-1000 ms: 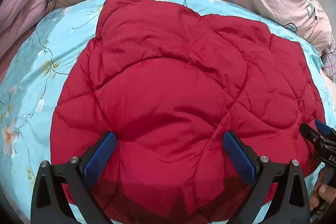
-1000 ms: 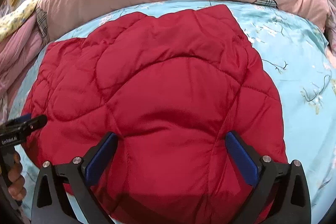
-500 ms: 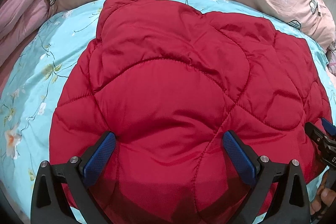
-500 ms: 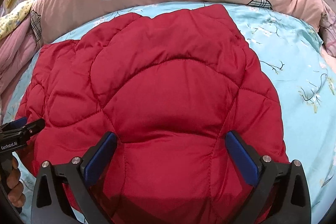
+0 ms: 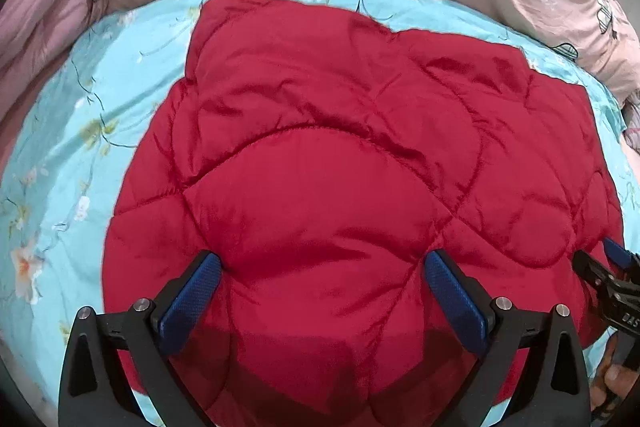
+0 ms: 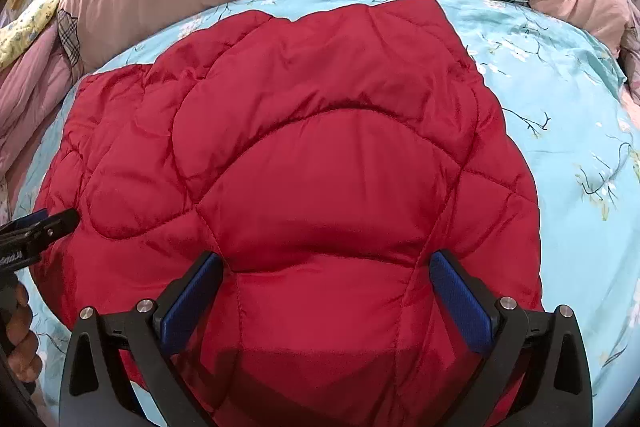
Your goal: Fold large clothes
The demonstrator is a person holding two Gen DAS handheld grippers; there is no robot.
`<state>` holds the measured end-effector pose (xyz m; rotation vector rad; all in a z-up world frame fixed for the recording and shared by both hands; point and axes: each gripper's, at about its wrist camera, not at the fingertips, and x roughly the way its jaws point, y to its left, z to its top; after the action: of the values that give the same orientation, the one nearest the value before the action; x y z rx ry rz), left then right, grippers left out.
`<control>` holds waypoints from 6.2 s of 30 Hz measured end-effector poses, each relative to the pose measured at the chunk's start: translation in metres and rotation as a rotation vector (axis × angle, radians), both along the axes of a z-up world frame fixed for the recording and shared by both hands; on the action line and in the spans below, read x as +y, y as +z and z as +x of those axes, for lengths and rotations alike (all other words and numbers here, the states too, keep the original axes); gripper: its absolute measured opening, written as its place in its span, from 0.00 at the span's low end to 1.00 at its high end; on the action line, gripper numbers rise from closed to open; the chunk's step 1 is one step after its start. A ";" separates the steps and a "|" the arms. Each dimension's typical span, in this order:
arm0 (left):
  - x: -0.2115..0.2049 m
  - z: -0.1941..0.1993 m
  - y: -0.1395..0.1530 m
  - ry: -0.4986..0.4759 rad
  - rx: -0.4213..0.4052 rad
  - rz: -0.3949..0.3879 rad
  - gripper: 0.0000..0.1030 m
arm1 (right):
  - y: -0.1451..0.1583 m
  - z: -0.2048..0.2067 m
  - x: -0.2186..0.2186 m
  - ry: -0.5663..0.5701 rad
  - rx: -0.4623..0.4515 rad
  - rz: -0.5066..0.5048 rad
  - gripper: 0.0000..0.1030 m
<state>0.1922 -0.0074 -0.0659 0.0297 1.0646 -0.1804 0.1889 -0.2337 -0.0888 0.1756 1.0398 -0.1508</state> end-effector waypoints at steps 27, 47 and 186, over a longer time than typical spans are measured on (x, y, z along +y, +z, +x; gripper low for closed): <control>0.026 -0.150 0.016 -0.052 -0.067 0.080 0.99 | 0.018 -0.135 0.056 0.127 0.013 0.052 1.00; 0.013 -0.182 0.088 -0.095 -0.147 0.128 0.99 | 0.081 -0.134 0.080 0.159 -0.076 -0.006 1.00; 0.009 -0.119 0.067 -0.104 -0.105 0.126 0.99 | 0.063 -0.075 0.069 0.121 -0.009 0.005 1.00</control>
<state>0.0737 0.0014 0.0014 0.2062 0.9694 -0.2028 0.1134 -0.1643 -0.0258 0.1174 1.0387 -0.0375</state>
